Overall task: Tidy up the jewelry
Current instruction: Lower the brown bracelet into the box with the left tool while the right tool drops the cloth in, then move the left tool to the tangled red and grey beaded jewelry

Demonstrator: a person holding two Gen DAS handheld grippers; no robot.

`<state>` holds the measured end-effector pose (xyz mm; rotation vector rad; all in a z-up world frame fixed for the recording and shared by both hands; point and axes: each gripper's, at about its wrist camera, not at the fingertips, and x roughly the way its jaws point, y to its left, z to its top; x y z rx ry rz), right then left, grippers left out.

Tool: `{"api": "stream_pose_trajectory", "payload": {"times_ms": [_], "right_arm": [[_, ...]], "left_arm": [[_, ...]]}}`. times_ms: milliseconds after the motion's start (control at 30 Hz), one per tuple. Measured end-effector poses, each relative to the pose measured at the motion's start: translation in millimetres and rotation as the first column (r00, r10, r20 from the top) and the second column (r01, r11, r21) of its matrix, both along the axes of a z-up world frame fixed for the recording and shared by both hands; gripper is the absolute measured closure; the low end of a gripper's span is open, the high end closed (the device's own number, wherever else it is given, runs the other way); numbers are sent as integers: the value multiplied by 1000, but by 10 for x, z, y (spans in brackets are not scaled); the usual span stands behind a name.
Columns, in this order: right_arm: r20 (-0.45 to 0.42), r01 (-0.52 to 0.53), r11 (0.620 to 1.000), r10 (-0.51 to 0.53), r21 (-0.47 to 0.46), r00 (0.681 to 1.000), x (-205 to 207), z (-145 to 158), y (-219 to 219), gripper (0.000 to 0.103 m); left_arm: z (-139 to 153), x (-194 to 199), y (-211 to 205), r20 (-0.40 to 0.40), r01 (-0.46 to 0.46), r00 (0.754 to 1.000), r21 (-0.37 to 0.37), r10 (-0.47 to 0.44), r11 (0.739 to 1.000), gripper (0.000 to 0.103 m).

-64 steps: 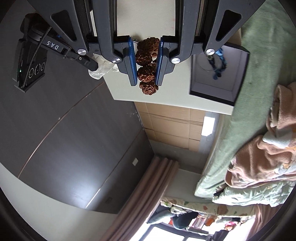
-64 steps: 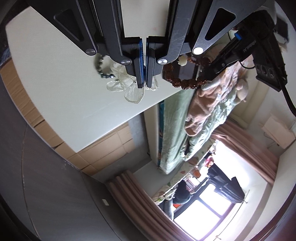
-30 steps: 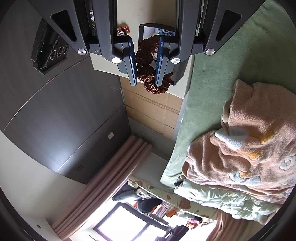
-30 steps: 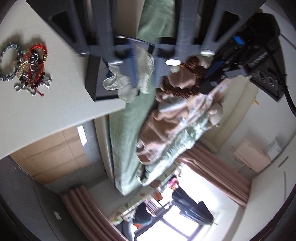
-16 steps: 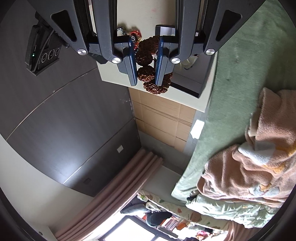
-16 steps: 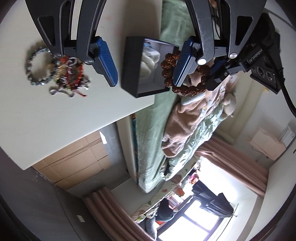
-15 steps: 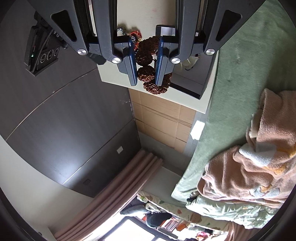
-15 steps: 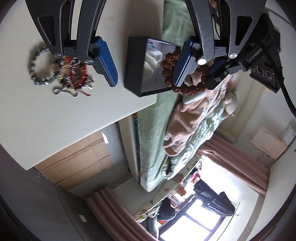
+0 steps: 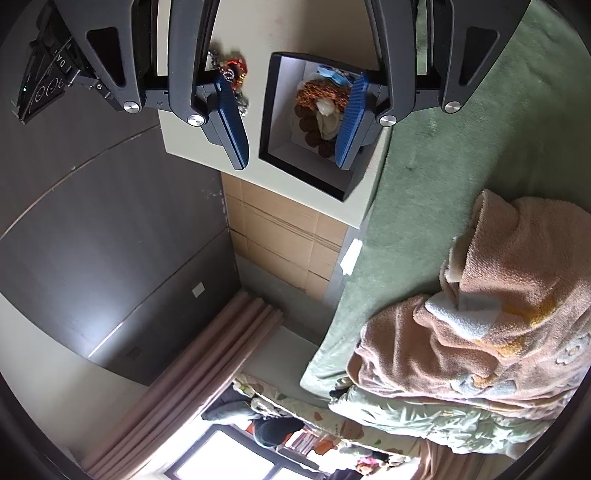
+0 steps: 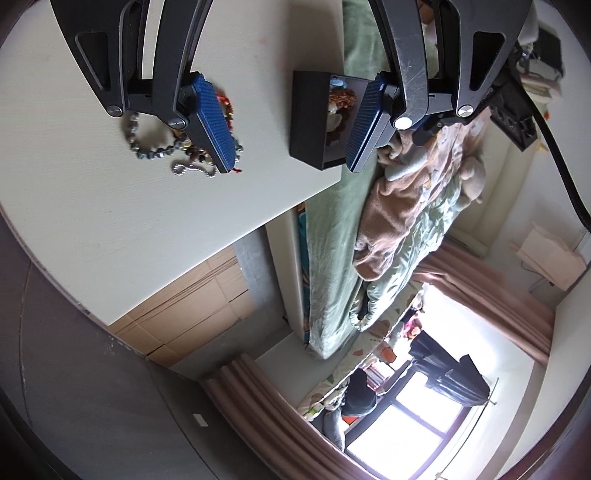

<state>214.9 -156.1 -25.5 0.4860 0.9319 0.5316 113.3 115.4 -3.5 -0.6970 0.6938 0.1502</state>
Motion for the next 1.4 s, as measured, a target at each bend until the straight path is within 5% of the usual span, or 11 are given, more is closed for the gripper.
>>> {"api": "stream_pose_trajectory", "payload": {"times_ms": [267,567,767,1067,1300,1400], "right_arm": [[21,28,998,-26,-59,999,-110,102,-282,40],[-77,70,989,-81,-127,994,-127,-62,-609,40],[-146,102,983,-125,-154,981,-108,-185,-788,40],[-202,119,984,-144,-131,969,-52,-276,-953,40],[-232,117,989,-135,-89,963,14,-279,-996,40],[-236,137,988,-150,-71,960,41,-288,-1009,40]], "left_arm": [[23,60,-392,-4,95,995,65,-95,993,52],[-53,185,-898,-34,204,979,108,-201,973,52],[-187,334,-1276,-101,290,956,168,-277,942,52],[-471,657,-1540,-197,380,917,158,-348,911,53],[-630,888,-1575,-274,408,893,160,-357,899,60],[-723,947,-1553,-304,412,884,151,-354,898,74]]}}
